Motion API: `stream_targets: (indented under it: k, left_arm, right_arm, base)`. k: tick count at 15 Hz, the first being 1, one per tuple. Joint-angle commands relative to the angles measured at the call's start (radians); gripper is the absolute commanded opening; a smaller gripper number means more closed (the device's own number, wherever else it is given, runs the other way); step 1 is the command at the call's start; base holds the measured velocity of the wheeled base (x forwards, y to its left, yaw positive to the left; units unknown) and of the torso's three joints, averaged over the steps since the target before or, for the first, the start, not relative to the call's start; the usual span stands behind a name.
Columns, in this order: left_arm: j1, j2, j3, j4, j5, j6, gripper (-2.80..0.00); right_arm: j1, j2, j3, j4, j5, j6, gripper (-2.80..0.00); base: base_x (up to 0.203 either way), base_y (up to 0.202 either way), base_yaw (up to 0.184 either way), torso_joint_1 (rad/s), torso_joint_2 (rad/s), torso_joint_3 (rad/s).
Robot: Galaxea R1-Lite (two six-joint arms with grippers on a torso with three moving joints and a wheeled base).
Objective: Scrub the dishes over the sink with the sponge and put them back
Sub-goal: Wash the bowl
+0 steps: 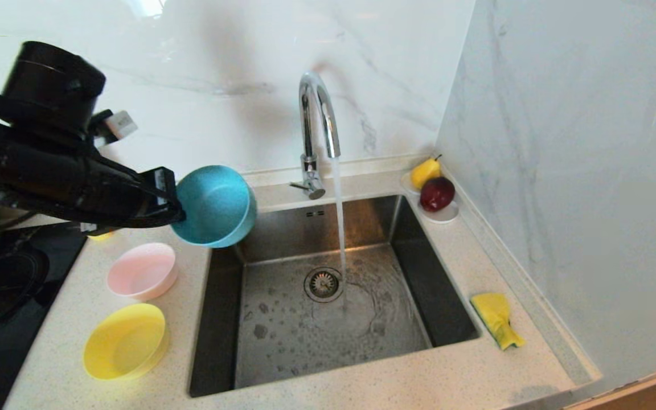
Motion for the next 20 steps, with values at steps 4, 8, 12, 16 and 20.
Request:
stream_targets:
  k: [4,8,12,16,20]
  left_arm:
    - [-0.164,0.16,-0.001,0.023,0.058,-0.11,-2.8]
    - [-0.23,0.28,-0.032,0.044,0.091,-0.202,-2.8]
    - [-0.252,0.371,-0.124,0.05,0.091,-0.278,-2.8]
    - [-0.268,0.49,-0.238,0.051,0.091,-0.31,-2.8]
    - [-0.28,0.551,-0.306,0.048,0.093,-0.323,-2.8]
  right_arm:
    - [0.0,0.0,0.0,-0.001,0.001,0.002,-2.8]
    - [0.001,0.0,0.0,-0.001,0.001,0.002,-2.8]
    - [0.0,0.0,0.0,-0.001,0.001,0.002,-2.8]
    - [0.001,0.0,0.0,-0.001,0.001,0.002,-2.8]
    - [0.001,0.0,0.0,-0.001,0.001,0.002,-2.8]
  base:
    - [0.0,0.0,0.0,0.0,0.0,0.0]
    - [0.0,0.0,0.0,0.0,0.0,0.0]
    - [0.0,0.0,0.0,0.0,0.0,0.0]
    - [0.0,0.0,0.0,0.0,0.0,0.0]
    - [0.0,0.0,0.0,0.0,0.0,0.0]
